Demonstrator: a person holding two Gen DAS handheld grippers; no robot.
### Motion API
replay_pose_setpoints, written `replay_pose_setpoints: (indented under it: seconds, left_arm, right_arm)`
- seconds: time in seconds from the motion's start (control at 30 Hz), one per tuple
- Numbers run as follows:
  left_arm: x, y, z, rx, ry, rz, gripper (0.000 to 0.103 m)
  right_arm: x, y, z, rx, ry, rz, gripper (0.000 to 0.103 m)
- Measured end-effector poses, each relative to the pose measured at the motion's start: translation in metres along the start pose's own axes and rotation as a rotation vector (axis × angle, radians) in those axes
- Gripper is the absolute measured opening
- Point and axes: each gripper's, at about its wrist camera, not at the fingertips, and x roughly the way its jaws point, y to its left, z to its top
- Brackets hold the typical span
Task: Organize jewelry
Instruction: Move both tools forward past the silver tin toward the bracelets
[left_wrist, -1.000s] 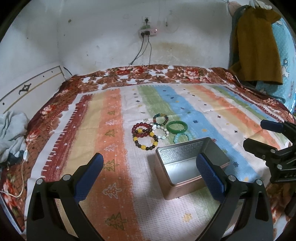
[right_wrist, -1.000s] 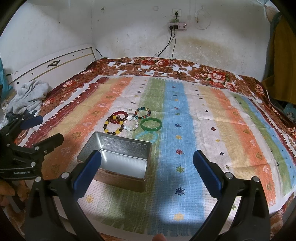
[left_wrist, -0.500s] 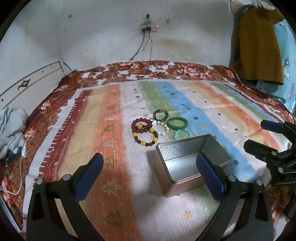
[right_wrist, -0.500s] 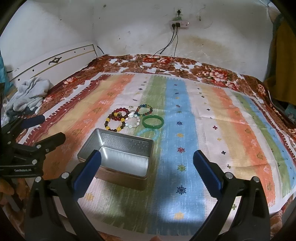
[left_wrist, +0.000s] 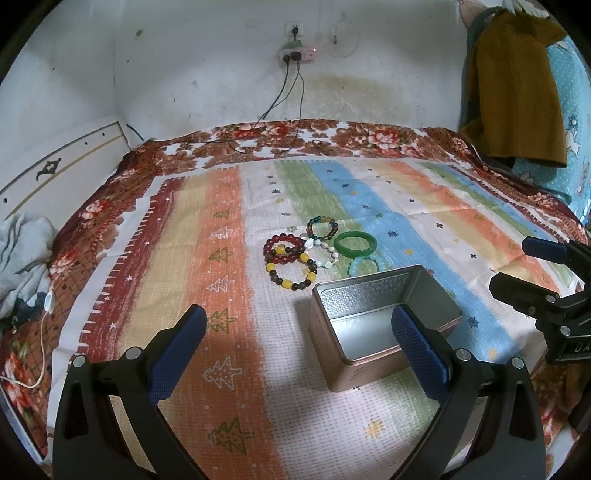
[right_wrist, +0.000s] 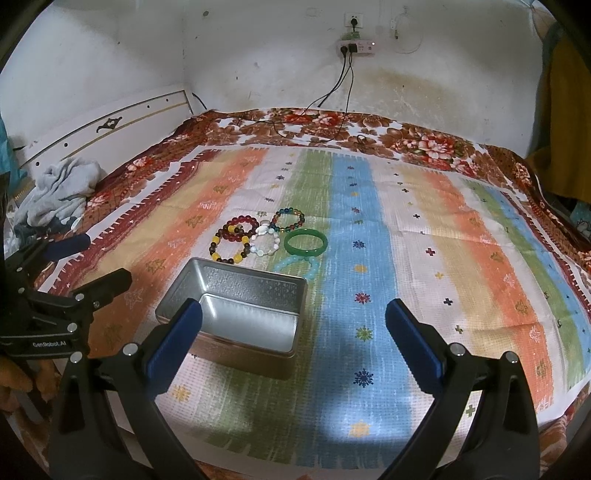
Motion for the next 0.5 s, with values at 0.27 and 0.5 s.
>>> replay_pose_setpoints:
  seconds: [0.27,0.5]
  left_arm:
    - [0.007,0.004,0.001,-0.007,0.017,0.0,0.098]
    - [0.027,0.005,0.022,0.006,0.04,0.008,0.098]
  right_arm:
    - [0.009,0.0,0.004,-0.007,0.022,0.005,0.098]
    - [0.027,-0.005,0.015,-0.003,0.07,-0.007,0.098]
